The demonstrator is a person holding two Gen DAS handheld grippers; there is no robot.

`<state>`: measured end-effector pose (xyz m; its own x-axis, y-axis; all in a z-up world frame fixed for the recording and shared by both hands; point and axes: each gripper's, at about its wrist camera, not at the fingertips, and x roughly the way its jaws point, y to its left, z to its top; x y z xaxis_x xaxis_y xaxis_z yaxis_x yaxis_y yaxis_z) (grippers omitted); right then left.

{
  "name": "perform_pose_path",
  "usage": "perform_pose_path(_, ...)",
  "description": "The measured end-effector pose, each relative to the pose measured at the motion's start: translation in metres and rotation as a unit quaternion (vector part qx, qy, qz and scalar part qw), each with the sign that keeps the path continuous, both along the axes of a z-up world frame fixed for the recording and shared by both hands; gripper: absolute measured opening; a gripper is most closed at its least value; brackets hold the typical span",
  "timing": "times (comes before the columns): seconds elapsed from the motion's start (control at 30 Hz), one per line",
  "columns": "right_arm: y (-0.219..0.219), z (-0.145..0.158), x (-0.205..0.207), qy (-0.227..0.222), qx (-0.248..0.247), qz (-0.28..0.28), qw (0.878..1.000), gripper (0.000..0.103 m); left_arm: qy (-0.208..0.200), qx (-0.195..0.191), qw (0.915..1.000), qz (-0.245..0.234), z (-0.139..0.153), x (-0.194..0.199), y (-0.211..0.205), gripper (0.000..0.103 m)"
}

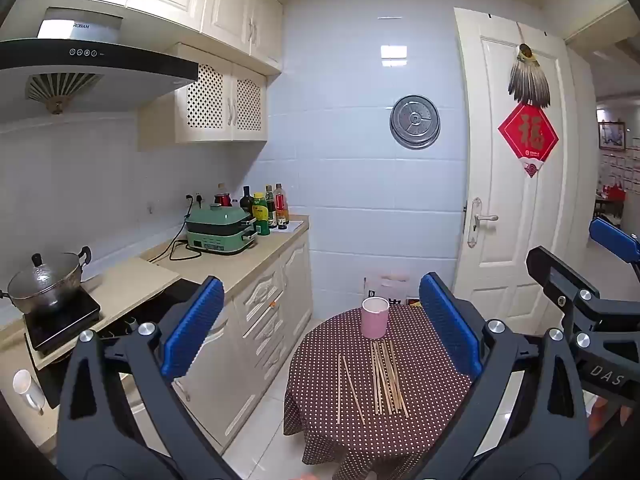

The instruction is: Organize utensils

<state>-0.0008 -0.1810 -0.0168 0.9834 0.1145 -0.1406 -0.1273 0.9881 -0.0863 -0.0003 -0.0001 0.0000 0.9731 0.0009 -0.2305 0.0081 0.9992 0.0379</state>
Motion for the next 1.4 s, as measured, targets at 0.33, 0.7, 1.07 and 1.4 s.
perform_pose_path(0.33,0.002,0.003,0.001,0.000,0.000,-0.002,1.000,0.096,0.002,-0.002,1.0000,0.001,0.001,0.001,0.000,0.096)
perform_pose_path(0.7,0.012,-0.001,0.005,0.001,-0.002,-0.010,1.000,0.096,0.001,-0.001,1.0000,-0.003,0.005,0.002,-0.002,0.096)
perform_pose_path(1.07,0.024,-0.002,0.017,0.006,-0.008,-0.018,1.000,0.096,0.009,-0.004,0.9999,-0.011,-0.004,0.021,0.004,0.096)
perform_pose_path(1.4,0.029,-0.004,0.025,0.005,-0.005,-0.026,1.000,0.096,0.006,0.000,0.9998,-0.021,-0.010,0.033,0.011,0.096)
